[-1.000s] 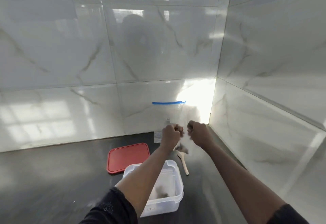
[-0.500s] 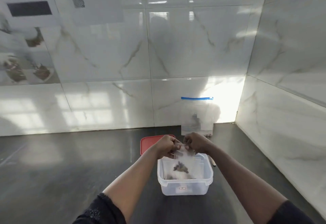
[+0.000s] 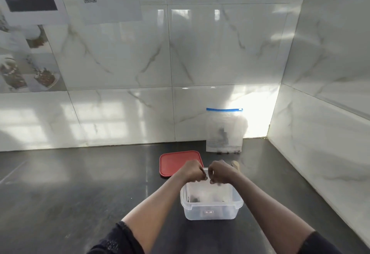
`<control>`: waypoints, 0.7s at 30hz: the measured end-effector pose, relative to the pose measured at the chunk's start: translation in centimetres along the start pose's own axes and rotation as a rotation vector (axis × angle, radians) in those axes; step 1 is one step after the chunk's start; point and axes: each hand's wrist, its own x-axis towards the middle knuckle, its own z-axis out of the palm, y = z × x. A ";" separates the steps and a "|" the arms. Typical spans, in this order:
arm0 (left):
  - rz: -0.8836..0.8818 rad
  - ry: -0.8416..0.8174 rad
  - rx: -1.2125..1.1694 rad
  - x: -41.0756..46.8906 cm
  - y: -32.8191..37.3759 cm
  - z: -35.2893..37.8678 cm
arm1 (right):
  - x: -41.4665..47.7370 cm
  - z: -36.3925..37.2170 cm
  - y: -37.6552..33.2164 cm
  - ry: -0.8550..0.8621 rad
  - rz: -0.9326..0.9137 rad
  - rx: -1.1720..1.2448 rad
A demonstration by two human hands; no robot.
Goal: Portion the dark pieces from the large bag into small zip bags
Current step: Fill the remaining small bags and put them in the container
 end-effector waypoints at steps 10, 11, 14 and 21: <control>-0.192 0.337 -0.411 3.8 -3.9 -5.6 | 5.6 -2.0 0.8 0.290 0.117 0.406; -0.245 0.333 -0.393 4.0 -4.7 -5.9 | 6.2 -1.9 0.7 0.271 0.132 0.433; -0.397 0.365 -0.340 5.6 -7.6 -6.5 | 8.8 -1.9 0.2 0.132 0.211 0.507; -0.448 0.365 -0.364 7.8 -10.7 -6.5 | 13.9 0.7 -0.5 -0.039 0.297 0.434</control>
